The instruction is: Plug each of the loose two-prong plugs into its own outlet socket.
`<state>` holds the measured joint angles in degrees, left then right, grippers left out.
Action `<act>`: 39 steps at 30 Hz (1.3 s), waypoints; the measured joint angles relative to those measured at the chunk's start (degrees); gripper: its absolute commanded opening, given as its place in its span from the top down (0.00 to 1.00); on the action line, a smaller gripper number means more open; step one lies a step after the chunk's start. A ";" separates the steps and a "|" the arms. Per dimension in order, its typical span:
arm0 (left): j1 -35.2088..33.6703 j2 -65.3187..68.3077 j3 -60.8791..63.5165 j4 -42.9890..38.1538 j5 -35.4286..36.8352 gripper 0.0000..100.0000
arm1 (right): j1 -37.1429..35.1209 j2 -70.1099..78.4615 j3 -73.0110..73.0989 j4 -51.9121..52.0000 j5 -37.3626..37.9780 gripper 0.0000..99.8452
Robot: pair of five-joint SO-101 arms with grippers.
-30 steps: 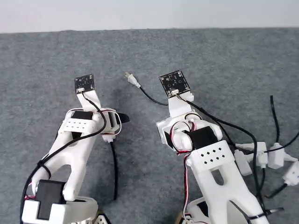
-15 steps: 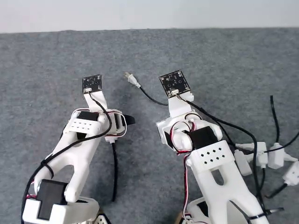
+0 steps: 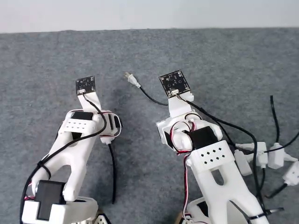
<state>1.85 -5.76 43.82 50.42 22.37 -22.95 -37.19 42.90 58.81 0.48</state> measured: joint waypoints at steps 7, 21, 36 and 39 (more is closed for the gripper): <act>-3.43 0.00 0.00 1.05 -1.67 0.75 | 0.00 0.00 0.00 0.00 0.00 0.82; -6.59 0.00 0.00 1.14 -3.69 0.75 | 0.00 0.00 0.00 0.00 0.00 0.82; 2.29 -0.35 -2.73 6.33 6.24 0.75 | 0.00 0.00 0.00 0.70 0.00 0.82; 2.37 3.08 -4.22 4.40 6.51 0.75 | 0.00 0.00 0.00 0.70 0.00 0.82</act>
<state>4.22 -2.68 39.60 54.81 28.88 -22.95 -37.19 42.90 59.52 0.48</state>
